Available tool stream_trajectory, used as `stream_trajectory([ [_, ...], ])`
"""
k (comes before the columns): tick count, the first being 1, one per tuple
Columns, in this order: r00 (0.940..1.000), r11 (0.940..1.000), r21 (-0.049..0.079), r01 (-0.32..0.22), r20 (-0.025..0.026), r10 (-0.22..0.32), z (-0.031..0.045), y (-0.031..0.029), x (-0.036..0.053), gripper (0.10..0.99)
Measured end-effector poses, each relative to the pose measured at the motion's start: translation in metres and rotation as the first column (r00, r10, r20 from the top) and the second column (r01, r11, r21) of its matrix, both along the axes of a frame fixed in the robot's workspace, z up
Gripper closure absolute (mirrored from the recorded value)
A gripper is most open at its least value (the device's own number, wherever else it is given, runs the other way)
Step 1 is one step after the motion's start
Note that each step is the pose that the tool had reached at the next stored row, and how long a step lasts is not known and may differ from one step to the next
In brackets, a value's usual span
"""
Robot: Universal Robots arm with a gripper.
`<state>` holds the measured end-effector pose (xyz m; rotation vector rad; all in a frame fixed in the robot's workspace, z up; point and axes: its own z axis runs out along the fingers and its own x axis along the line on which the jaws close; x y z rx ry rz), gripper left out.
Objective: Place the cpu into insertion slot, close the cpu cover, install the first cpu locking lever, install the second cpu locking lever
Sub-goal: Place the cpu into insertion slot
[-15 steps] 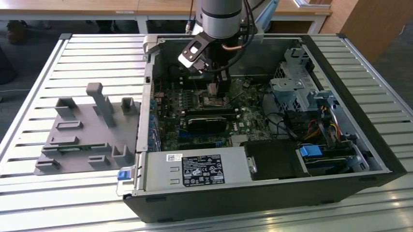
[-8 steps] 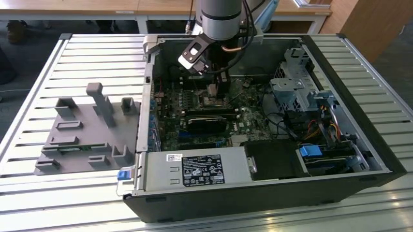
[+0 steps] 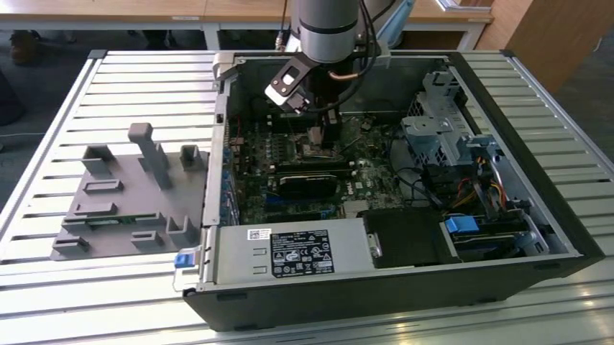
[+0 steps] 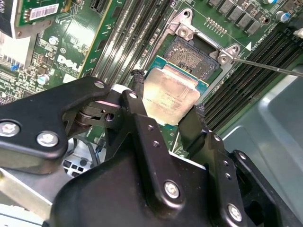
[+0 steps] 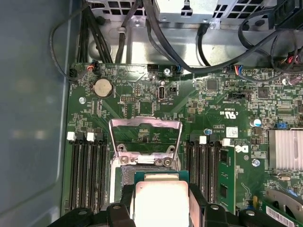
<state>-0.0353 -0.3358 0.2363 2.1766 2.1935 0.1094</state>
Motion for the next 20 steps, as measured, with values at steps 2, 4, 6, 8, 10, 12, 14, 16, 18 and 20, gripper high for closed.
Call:
stream_trajectory([
  [2, 1.0000, 1.0000, 0.000, 0.000, 0.0000, 0.000, -0.0028, 0.0009, 0.0000, 0.545],
  [4, 1.0000, 1.0000, 0.000, 0.000, 0.0000, 0.000, -0.0059, 0.0018, -0.0002, 0.545],
  [6, 1.0000, 1.0000, 0.000, 0.000, 0.0001, 0.000, -0.0089, 0.0026, -0.0008, 0.545],
  [8, 1.0000, 1.0000, 0.000, 0.000, 0.0001, 0.000, -0.0114, 0.0035, -0.0012, 0.545],
  [10, 1.0000, 1.0000, 0.000, 0.000, 0.0001, 0.000, -0.0136, 0.0046, -0.0017, 0.545],
  [12, 1.0000, 1.0000, 0.000, 0.000, 0.0000, 0.000, -0.0160, 0.0058, -0.0024, 0.545],
  [14, 1.0000, 1.0000, 0.000, 0.000, 0.0000, 0.000, -0.0184, 0.0069, -0.0031, 0.545],
  [16, 1.0000, 1.0000, 0.000, 0.000, 0.0001, 0.000, -0.0209, 0.0080, -0.0036, 0.545],
  [18, 1.0000, 1.0000, 0.000, 0.000, 0.0001, 0.000, -0.0229, 0.0088, -0.0039, 0.545],
  [20, 1.0000, 1.0000, 0.000, 0.000, 0.0000, 0.000, -0.0245, 0.0095, -0.0045, 0.545],
])
